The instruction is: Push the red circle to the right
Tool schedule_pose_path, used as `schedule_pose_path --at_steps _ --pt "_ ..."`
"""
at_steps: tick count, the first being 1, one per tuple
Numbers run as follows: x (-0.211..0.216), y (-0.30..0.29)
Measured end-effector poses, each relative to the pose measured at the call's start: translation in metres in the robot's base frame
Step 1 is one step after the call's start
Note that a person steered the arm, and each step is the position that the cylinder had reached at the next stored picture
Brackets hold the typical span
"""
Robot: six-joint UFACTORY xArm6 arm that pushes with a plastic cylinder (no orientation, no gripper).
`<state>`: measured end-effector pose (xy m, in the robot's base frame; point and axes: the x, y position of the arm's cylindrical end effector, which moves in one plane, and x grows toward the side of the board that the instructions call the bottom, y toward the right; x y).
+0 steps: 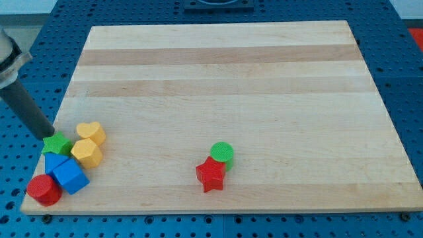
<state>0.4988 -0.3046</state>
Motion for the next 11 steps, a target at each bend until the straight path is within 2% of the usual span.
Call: schedule_pose_path --at_steps 2,7,11 --pt "0.010 0.000" --pt "0.104 0.002" --pt "0.119 0.024"
